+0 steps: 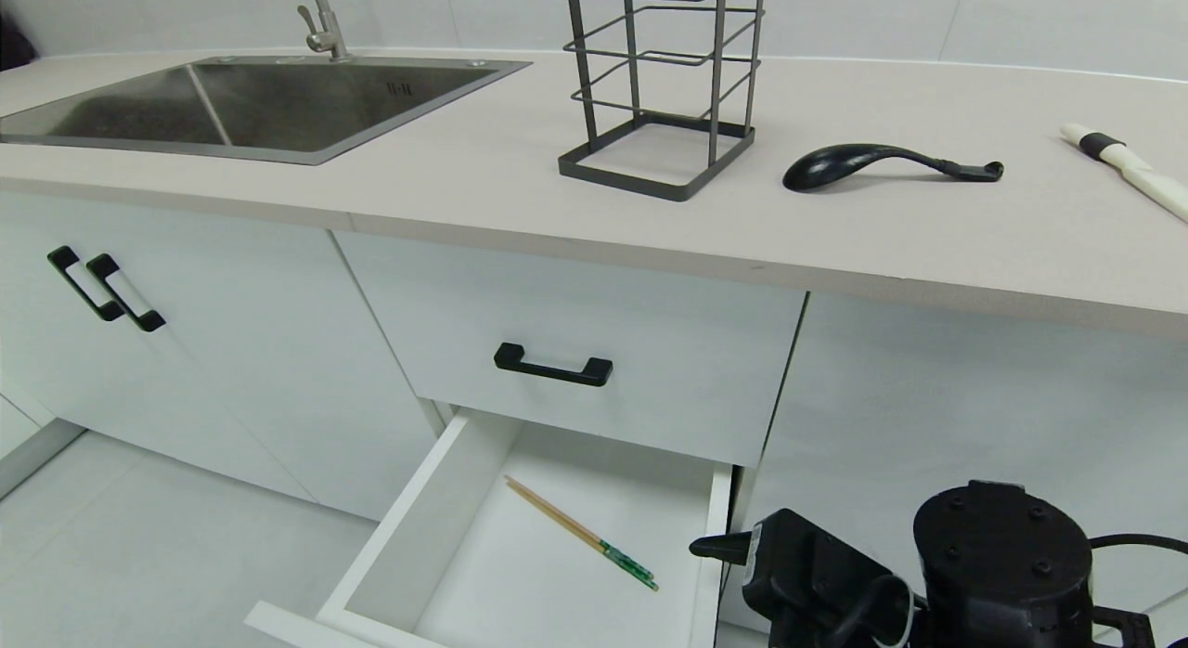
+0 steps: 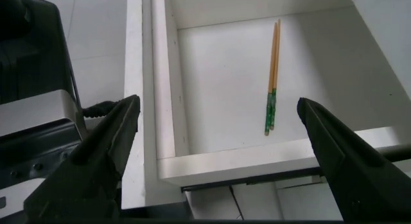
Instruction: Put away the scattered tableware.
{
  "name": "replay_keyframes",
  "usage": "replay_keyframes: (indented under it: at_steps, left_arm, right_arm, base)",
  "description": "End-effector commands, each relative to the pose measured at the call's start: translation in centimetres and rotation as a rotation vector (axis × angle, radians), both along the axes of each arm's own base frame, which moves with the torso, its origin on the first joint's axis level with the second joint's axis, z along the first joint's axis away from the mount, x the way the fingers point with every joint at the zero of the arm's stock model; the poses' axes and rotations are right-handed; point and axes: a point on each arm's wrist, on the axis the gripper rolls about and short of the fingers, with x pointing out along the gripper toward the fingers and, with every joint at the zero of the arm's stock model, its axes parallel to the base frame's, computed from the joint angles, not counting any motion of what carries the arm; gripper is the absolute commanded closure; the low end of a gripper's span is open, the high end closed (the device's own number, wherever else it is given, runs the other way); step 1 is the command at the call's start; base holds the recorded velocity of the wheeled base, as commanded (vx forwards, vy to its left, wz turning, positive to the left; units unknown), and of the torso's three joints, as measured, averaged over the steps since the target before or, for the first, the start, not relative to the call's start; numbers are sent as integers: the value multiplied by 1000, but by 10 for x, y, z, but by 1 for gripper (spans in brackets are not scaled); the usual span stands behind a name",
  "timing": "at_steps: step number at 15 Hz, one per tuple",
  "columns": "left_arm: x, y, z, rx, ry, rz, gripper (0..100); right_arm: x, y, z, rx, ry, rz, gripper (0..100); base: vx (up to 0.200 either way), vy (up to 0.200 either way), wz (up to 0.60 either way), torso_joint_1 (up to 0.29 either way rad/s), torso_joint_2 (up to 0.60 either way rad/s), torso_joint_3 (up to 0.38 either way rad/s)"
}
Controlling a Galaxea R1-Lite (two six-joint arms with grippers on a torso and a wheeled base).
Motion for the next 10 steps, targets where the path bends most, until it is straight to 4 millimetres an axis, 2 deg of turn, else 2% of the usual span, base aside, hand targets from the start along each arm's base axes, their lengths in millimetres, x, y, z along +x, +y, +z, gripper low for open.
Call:
replay_keyframes:
  at_steps: [1,5,7,10]
  left_arm:
    - [0,0,0,0,0,1,0]
    - [0,0,0,0,0,1,0]
    - [0,0,0,0,0,1,0]
    - [0,0,0,0,-2,1,0]
  right_arm:
    - [0,2,-1,-2,0,6,0]
    - [-4,11,5,16,-12,37,0]
    - [-6,19,12,32,-21,58,0]
    - [-8,17,15,10,-8,61,0]
  base:
    - [0,0,0,0,0,0]
    - [0,0,0,9,-13,-4]
    - [0,0,0,159,-151,-22]
    - [0,0,0,243,-90,-170]
